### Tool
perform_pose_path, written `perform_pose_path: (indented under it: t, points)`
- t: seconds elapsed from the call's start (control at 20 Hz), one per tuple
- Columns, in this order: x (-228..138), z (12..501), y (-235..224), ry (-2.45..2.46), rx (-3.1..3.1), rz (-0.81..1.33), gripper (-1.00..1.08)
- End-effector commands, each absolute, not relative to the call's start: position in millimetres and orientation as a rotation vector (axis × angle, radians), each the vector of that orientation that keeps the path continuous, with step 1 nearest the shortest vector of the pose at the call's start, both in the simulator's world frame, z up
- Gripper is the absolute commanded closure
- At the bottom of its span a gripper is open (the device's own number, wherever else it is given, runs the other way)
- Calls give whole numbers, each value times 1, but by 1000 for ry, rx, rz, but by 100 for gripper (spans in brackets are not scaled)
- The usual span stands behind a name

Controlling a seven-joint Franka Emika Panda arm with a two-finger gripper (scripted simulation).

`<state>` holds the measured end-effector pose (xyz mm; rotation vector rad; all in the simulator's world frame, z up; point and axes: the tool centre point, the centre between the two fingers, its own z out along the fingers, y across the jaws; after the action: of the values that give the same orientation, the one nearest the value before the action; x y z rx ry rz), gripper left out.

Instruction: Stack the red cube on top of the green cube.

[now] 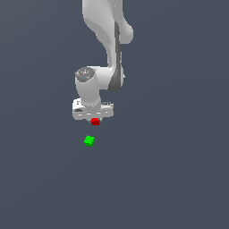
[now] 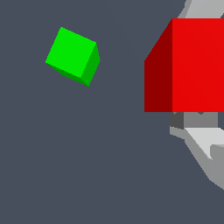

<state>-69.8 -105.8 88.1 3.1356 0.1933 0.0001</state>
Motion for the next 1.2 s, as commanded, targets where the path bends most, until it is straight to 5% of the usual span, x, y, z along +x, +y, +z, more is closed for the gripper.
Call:
perform_pose_path:
  t: [0.0, 1.15]
  points:
    - [-70, 102, -106, 193, 3136, 0, 108]
    - [-33, 94, -118, 194, 3135, 1, 108]
